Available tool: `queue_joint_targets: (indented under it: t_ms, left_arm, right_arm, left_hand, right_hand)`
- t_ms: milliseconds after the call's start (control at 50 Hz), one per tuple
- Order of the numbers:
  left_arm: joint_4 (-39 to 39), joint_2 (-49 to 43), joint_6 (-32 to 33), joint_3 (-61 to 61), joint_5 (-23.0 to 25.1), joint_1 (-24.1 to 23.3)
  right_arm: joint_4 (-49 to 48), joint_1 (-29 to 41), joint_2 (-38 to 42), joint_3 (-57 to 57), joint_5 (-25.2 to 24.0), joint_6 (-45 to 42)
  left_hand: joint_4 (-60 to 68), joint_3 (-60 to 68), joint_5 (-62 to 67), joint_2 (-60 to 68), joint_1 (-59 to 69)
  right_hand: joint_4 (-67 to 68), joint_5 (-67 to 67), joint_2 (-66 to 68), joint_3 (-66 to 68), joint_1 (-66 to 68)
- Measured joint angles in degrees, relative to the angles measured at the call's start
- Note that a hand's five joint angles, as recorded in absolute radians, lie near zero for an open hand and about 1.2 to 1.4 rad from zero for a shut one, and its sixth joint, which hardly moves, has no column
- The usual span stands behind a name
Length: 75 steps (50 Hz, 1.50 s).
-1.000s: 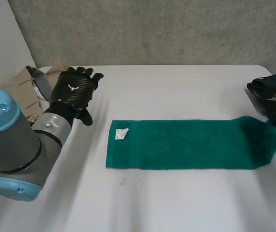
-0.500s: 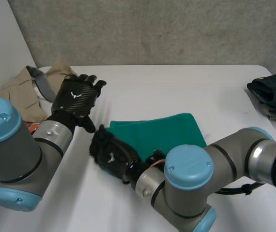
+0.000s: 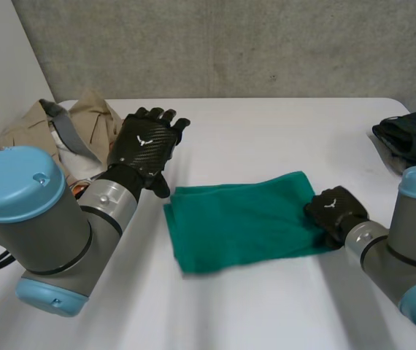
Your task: Fold the laundry.
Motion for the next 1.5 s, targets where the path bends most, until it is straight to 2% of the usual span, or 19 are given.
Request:
queue_joint_targets:
  t_ms: [100, 200, 260, 280, 360, 400, 420, 460, 480, 560, 640, 740, 820, 920, 1020, 1100, 1220, 1400, 1500]
  left_arm:
    - [-0.3, 0.7, 0.1, -0.2, -0.1, -0.1]
    - [-0.5, 2.3, 0.2, -0.5, -0.2, 0.2]
    - [-0.5, 2.8, 0.2, -0.7, -0.3, 0.3]
    - [-0.5, 3.5, 0.1, -0.9, -0.3, 0.5]
    - [-0.6, 4.2, -0.1, -1.3, -0.7, 0.9]
    - [-0.6, 4.3, -0.2, -1.6, -1.1, 1.2]
    - [-0.6, 4.5, -0.4, -1.7, -1.6, 1.3]
    - [-0.7, 4.6, -0.7, -1.8, -2.0, 1.4]
    - [-0.7, 4.6, -1.2, -1.8, -2.6, 1.4]
    - [-0.6, 4.5, -3.2, -1.2, -3.6, 1.3]
    - [-0.8, 4.0, -6.5, 0.7, -4.1, 0.5]
    - [-3.2, 1.0, -10.8, 5.4, -4.2, -2.6]
    - [-7.4, -3.7, -13.1, 9.6, -4.9, -6.0]
    - [-11.5, -9.2, -15.2, 12.5, -7.1, -8.9]
    - [-15.3, -18.0, -16.6, 14.4, -12.7, -12.3]
    - [-16.6, -20.9, -15.5, 14.6, -15.7, -12.7]
    - [-18.8, -21.2, -10.5, 13.9, -17.1, -11.1]
    - [-19.3, -13.5, -6.7, 14.2, -14.5, -8.9]
    - [-19.3, -8.5, -7.1, 16.8, -5.4, -7.7]
  right_arm:
    - [-1.5, 1.2, -1.5, -1.8, 0.4, -3.2]
    - [-4.9, 10.3, -4.0, -5.0, -0.6, -3.8]
    - [-5.8, 12.6, -4.2, -5.4, -1.2, -3.9]
    - [-8.3, 18.8, -4.2, -6.4, -2.8, -4.0]
    - [-10.3, 25.1, -0.8, -6.6, -6.4, -5.5]
    - [-10.7, 26.9, 0.9, -6.6, -7.9, -6.3]
    - [-10.9, 28.4, 2.6, -6.6, -9.1, -6.9]
    - [-10.9, 29.1, 3.5, -6.6, -9.6, -7.0]
    - [-10.9, 29.6, 4.3, -6.6, -9.9, -6.6]
    - [-10.6, 27.2, 1.8, -6.2, -9.6, -0.5]
    - [-10.3, 21.1, -4.1, -5.1, -9.5, 12.7]
    - [-7.0, 13.8, -9.1, -5.4, -9.4, 29.9]
    - [-0.2, 11.1, -7.9, -8.8, -9.2, 35.4]
    - [6.8, 10.8, -2.7, -14.0, -9.1, 35.2]
    - [15.0, 11.3, 7.8, -22.5, -9.1, 32.5]
    - [16.3, 11.6, 12.3, -25.1, -8.5, 30.9]
    - [16.0, 11.8, 13.3, -25.2, -4.9, 25.3]
    - [8.5, 15.4, 3.2, -17.2, 2.2, 17.6]
    - [1.0, 20.1, -2.7, -7.7, 3.3, 16.8]
  left_hand:
    - [0.0, 0.0, 0.0, 0.0, 0.0]
    - [0.0, 0.0, 0.0, 0.0, 0.0]
    - [0.0, 0.0, 0.0, 0.0, 0.0]
    - [0.0, 0.0, 0.0, 0.0, 0.0]
    - [0.0, 0.0, 0.0, 0.0, 0.0]
    - [0.0, 0.0, 0.0, 0.0, 0.0]
    - [0.0, 0.0, 0.0, 0.0, 0.0]
    - [0.0, 0.0, 0.0, 0.0, 0.0]
    - [0.0, 0.0, 0.0, 0.0, 0.0]
    - [0.0, 0.0, 0.0, 0.0, 0.0]
    - [0.0, 0.0, 0.0, 0.0, 0.0]
    - [0.0, 0.0, 0.0, 0.0, 0.0]
    - [0.0, 0.0, 0.0, 0.0, 0.0]
    - [0.0, 0.0, 0.0, 0.0, 0.0]
    - [0.0, 0.0, 0.0, 0.0, 0.0]
    - [0.1, 0.1, 0.0, 0.1, 0.2]
    - [0.1, 0.0, 0.0, 0.1, 0.2]
    - [0.0, 0.0, 0.0, 0.0, 0.0]
    - [0.1, 0.0, 0.0, 0.0, 0.2]
  right_hand:
    - [0.4, 0.1, 0.0, 0.3, 0.0]
    - [0.5, 0.6, 0.0, 0.3, 0.0]
    - [0.5, 0.7, 0.0, 0.3, 0.0]
    - [0.5, 0.7, 0.0, 0.3, 0.0]
    - [-0.5, 0.1, -0.7, -0.5, 0.0]
    - [-8.6, -7.3, -8.5, -8.4, -5.2]
    - [-23.2, -22.4, -23.8, -23.1, -20.0]
    - [-34.6, -34.4, -36.8, -34.4, -32.8]
    - [-48.6, -48.2, -49.5, -48.2, -44.3]
    - [-56.1, -54.1, -55.6, -55.7, -48.4]
    - [-56.1, -54.0, -55.6, -55.7, -48.4]
    - [-56.1, -54.1, -55.6, -55.7, -48.4]
    - [-56.1, -54.1, -55.6, -55.7, -48.4]
    - [-56.1, -54.1, -55.6, -55.7, -48.4]
    - [-56.1, -54.0, -55.6, -55.7, -48.4]
    - [-56.1, -54.1, -55.6, -55.7, -48.4]
    - [-56.1, -54.1, -55.6, -55.7, -48.4]
    - [-56.1, -54.1, -55.6, -55.7, -48.4]
    - [-56.1, -54.1, -55.6, -55.7, -48.4]
